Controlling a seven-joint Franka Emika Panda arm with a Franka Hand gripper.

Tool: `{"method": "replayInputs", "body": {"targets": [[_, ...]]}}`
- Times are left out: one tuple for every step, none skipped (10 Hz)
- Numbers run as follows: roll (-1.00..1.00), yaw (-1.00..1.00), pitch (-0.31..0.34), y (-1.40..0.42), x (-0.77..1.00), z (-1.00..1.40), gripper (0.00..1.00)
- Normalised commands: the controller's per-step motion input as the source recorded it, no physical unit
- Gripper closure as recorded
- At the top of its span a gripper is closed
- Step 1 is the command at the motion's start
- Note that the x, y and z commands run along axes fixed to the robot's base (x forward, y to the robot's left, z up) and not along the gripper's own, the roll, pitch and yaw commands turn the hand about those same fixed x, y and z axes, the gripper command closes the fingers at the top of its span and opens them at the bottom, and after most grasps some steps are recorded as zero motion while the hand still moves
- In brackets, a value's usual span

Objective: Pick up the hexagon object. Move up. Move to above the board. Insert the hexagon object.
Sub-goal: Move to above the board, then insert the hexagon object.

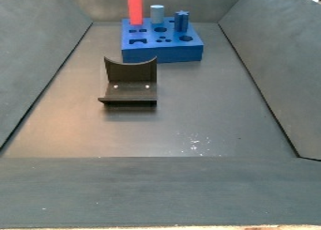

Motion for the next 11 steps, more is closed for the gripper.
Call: {"method": "replayInputs", "body": {"targets": [[0.00,0.01,0.126,-0.41,0.10,0.12,1.00],[0.01,0.01,0.111,-0.25,0.08,0.08,1.00],[0.00,0.00,0.000,0.00,0.02,-0.02,1.00],[0.00,0.00,-0.020,0.00,0.02,-0.25,1.00],[0.10,-0.03,-0.007,0.10,0.00,-0.56,1.00],[0.22,-0.05,0.000,0.18,0.00,-0.69,1.00],[0.25,-0.03,0.000,0.20,0.00,-0.65,1.00],[0.26,0.00,0.000,0.23,0.00,-0.63,1.00],[0.25,0.00,-0.009,0.21,0.00,-0.71,1.00],[0.23,0.00,-0.063,0.21,-0.05,-0.78,1.00],[0.12,0.00,-0.099,0.23,0.00,-0.75,1.00]]}}
